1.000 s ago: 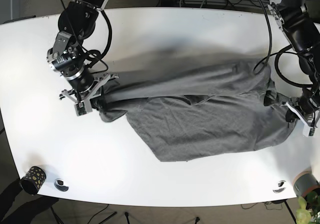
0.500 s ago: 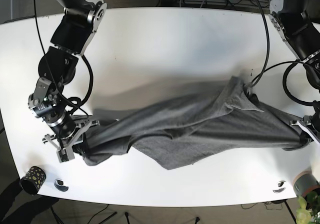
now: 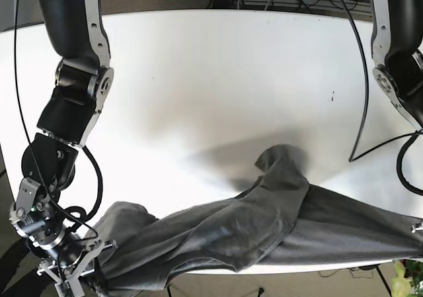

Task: Fold the T-shirt properly
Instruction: 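Lift the shirt with both grippers and shake it out, laying it down, then hold the shirt edges with both grippers, stretching it flat, then release the shirt with the left gripper and regrasp its hem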

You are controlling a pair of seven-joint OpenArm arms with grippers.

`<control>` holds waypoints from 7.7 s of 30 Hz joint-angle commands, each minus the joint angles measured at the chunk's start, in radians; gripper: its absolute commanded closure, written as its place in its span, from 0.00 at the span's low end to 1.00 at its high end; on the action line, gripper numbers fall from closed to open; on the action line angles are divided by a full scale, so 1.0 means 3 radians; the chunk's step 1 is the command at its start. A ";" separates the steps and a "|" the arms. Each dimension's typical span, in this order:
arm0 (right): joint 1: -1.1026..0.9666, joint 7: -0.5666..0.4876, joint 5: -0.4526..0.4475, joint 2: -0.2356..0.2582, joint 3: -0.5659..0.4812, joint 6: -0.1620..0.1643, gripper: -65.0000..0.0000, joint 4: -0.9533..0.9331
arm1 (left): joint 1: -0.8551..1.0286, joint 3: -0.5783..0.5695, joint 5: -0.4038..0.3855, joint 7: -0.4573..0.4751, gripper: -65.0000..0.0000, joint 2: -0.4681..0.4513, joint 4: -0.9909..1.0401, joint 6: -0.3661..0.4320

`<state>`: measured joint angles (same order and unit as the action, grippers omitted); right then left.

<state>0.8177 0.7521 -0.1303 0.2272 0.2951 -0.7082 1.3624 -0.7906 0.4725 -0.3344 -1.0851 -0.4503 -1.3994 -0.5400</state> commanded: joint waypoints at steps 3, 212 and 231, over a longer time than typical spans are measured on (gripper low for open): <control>0.0392 -0.0008 -0.0029 0.0053 0.0016 0.0034 1.00 0.0069 | -0.0334 0.0018 -0.0003 0.0096 1.00 -0.0194 0.0095 0.0023; -0.3797 0.0805 -0.2969 -0.0284 0.1494 0.0046 1.00 0.0688 | -0.0006 -0.1562 -0.0013 0.1241 0.21 0.0982 0.2294 -0.0243; -0.3797 0.0805 -0.2969 -0.0299 0.1494 0.0046 1.00 0.0688 | 0.0004 -0.2125 -0.0013 0.1707 0.21 0.0757 0.2964 0.0115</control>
<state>-0.3233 1.0073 -0.9955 0.1246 0.7387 -0.6846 1.5551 -0.7647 -0.1665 -0.3260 -0.5915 -0.2146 -0.4892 -0.5041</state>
